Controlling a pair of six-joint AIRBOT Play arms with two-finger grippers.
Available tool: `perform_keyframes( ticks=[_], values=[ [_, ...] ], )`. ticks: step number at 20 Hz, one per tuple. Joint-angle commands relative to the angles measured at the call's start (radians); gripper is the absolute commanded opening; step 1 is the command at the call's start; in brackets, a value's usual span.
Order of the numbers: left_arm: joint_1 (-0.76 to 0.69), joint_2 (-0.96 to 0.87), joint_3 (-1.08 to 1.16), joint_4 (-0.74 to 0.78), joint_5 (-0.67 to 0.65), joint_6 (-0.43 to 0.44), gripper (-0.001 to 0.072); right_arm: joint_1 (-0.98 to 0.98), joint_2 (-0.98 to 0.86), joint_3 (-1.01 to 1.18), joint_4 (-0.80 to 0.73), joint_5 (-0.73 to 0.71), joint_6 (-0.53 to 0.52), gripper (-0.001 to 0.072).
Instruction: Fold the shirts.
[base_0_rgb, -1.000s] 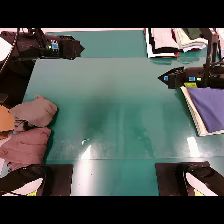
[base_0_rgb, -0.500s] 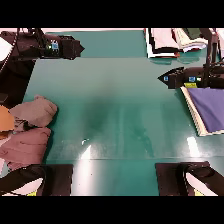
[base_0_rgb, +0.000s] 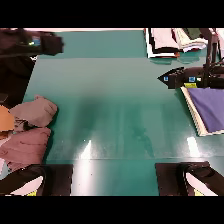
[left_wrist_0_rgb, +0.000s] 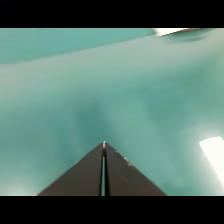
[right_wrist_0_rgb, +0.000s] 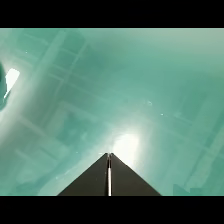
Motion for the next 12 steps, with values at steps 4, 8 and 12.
perform_keyframes(
  ticks=[4,8,12],
  values=[
    [0.294,0.046,-0.158,0.216,-0.376,0.081,0.0031,0.0,-0.001,0.001,0.0,-0.001,0.0,0.0021],
    [0.377,0.046,-0.457,0.215,-0.233,0.065,0.0671,0.0,-0.001,0.001,-0.001,-0.002,0.0,0.0021],
    [0.378,0.018,-0.697,0.222,-0.06,0.061,0.0671,0.0,-0.001,0.001,0.0,-0.005,0.0,0.0021]
  ],
)
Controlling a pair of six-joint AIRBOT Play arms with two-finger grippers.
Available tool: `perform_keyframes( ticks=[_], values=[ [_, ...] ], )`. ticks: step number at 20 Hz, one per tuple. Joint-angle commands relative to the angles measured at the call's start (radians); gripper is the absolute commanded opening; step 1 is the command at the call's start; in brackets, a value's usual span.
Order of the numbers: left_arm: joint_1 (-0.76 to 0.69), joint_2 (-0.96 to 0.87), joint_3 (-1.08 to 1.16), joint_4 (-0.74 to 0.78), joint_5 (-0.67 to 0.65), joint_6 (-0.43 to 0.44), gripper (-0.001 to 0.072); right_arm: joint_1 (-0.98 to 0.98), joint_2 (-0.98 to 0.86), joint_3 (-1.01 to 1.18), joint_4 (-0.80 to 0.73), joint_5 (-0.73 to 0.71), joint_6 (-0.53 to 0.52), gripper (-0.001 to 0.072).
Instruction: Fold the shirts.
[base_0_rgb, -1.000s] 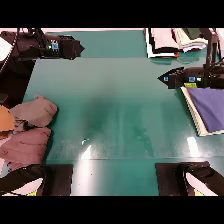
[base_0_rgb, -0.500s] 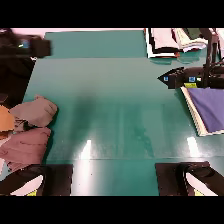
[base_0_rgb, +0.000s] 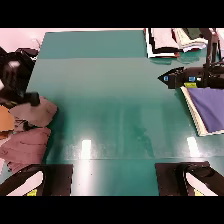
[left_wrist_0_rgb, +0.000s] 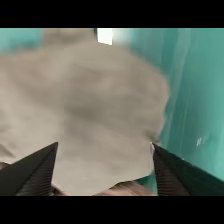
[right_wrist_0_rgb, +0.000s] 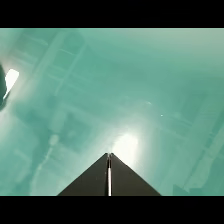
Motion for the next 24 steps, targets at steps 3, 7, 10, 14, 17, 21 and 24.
perform_keyframes(
  ticks=[3,7,10,14,17,21,24],
  values=[
    [0.019,-0.037,-0.195,0.011,0.119,-0.026,0.0652,0.0,0.0,0.001,0.0,-0.006,0.0,0.0021],
    [0.019,-0.036,-0.133,0.011,0.052,-0.018,0.0028,0.0,0.0,0.002,0.002,-0.047,0.001,0.0021],
    [-0.001,-0.011,0.077,0.008,-0.06,-0.004,0.0027,0.0,-0.001,0.058,0.001,-0.076,0.0,0.0021],
    [-0.19,0.098,0.435,0.007,-0.04,-0.005,0.0026,0.0,-0.001,0.22,-0.002,-0.142,0.0,0.0021],
    [-0.387,0.102,0.652,0.007,-0.061,-0.005,0.0026,0.0,-0.001,0.325,-0.003,-0.18,0.0,0.002],
    [-0.631,0.071,0.693,0.007,0.024,-0.004,0.0025,0.0,-0.037,0.47,-0.095,-0.132,0.0,0.002],
    [-0.784,-0.064,0.692,0.002,0.023,0.002,0.0027,0.0,-0.101,0.591,-0.134,-0.036,0.0,0.002]
  ],
)
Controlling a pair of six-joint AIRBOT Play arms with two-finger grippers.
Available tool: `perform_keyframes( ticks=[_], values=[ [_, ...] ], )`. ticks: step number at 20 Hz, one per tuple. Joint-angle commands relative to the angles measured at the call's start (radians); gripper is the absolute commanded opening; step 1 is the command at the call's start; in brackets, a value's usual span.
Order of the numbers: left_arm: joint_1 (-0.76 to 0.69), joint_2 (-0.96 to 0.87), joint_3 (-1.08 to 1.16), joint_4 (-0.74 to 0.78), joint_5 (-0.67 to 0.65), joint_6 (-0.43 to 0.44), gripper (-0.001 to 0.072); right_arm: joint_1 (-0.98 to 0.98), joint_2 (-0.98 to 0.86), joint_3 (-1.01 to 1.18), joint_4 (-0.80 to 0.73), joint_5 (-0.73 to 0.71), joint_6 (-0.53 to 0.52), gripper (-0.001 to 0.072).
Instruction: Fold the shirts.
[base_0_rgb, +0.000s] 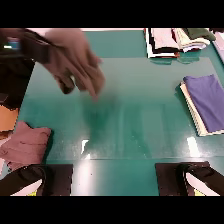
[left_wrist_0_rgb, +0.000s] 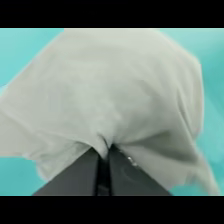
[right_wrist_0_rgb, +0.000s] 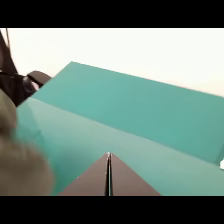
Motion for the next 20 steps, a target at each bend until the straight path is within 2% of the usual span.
perform_keyframes(
  ticks=[1,2,3,4,5,8,10,12,16,20],
  values=[
    [-0.192,-0.145,0.026,-0.01,0.026,0.017,0.0028,0.0,-0.069,0.141,-0.049,0.103,0.0,0.002],
    [-0.232,-0.211,0.026,-0.027,0.039,0.019,0.0031,0.0,-0.092,0.173,-0.05,0.13,0.0,0.0021],
    [-0.257,-0.27,0.026,-0.076,0.063,0.036,0.0167,0.0,-0.113,0.199,-0.05,0.157,0.0,0.002],
    [-0.266,-0.324,0.026,-0.139,0.098,0.04,0.0512,0.0,-0.134,0.222,-0.048,0.183,0.001,0.002],
    [-0.26,-0.362,0.026,-0.179,0.124,0.039,0.0568,0.0,-0.15,0.237,-0.048,0.206,0.0,0.002],
    [-0.156,-0.38,0.026,-0.181,0.113,-0.017,0.0568,0.0,-0.175,0.253,-0.049,0.262,0.0,0.002],
    [-0.016,-0.381,0.022,-0.183,0.04,-0.051,0.0568,0.0,-0.177,0.252,-0.05,0.275,0.0,0.002],
    [0.121,-0.381,-0.037,-0.213,0.02,-0.085,0.0568,0.0,-0.177,0.252,-0.049,0.275,0.0,0.002],
    [0.31,-0.384,-0.283,-0.375,0.126,-0.091,0.0568,0.0,-0.196,0.252,-0.048,0.286,0.0,0.002],
    [0.349,-0.437,-0.459,-0.449,0.201,-0.091,0.0568,0.0,-0.229,0.252,-0.047,0.325,0.0,0.0021]
  ],
)
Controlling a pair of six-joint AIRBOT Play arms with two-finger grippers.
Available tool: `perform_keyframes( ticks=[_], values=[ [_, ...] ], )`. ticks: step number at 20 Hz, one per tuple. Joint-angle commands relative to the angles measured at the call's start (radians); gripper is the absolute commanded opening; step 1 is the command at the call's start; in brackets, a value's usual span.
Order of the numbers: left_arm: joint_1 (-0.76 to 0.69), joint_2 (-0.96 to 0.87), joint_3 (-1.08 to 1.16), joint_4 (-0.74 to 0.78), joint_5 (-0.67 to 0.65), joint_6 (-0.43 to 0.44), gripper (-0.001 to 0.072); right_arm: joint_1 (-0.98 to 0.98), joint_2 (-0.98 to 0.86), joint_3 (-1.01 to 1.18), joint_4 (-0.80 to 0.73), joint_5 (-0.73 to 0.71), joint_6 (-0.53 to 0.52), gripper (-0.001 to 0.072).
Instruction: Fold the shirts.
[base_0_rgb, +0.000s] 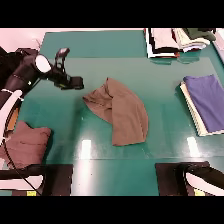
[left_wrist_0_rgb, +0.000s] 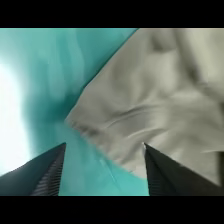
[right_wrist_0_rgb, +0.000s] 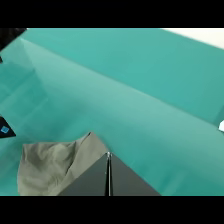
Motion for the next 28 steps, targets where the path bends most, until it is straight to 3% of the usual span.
perform_keyframes(
  ticks=[1,7,11,12,14,15,19,21,22,23,24,28],
  values=[
    [0.047,-0.054,-0.126,-0.083,0.064,-0.005,0.0569,0.0,-0.026,0.001,0.002,0.037,0.0,0.002],
    [0.047,-0.131,-0.125,-0.285,0.169,0.048,0.0568,0.0,0.051,-0.163,0.0,-0.057,0.0,0.0021],
    [0.008,-0.155,-0.125,-0.293,0.2,0.048,0.0567,0.0,0.127,-0.32,0.001,-0.166,0.001,0.002],
    [0.001,-0.155,-0.124,-0.299,0.222,0.047,0.0491,0.0,0.141,-0.351,0.0,-0.183,0.001,0.002],
    [-0.001,-0.154,-0.095,-0.294,0.225,0.05,0.006,-0.013,0.161,-0.397,0.0,-0.172,0.001,0.002],
    [0.001,-0.154,-0.066,-0.277,0.207,0.06,0.0029,-0.035,0.169,-0.421,0.0,-0.138,0.001,0.002],
    [0.004,-0.12,0.043,-0.172,0.15,0.073,0.0028,-0.218,0.203,-0.644,0.001,0.039,0.002,0.002],
    [0.004,-0.107,0.072,-0.163,0.136,0.092,0.0028,-0.306,0.216,-0.829,0.004,0.055,0.002,0.0022],
    [0.004,-0.107,0.08,-0.163,0.128,0.093,0.0028,-0.334,0.215,-0.922,0.018,0.049,0.001,0.0071],
    [0.004,-0.107,0.08,-0.163,0.126,0.093,0.0029,-0.35,0.201,-1.017,0.058,0.036,0.0,0.0333],
    [0.003,-0.109,0.08,-0.163,0.121,0.093,0.0028,-0.353,0.178,-1.101,0.118,0.023,-0.011,0.0475],
    [0.003,-0.111,0.079,-0.161,0.105,0.093,0.0028,-0.244,0.058,-1.265,0.41,-0.093,-0.144,0.0474]
  ],
)
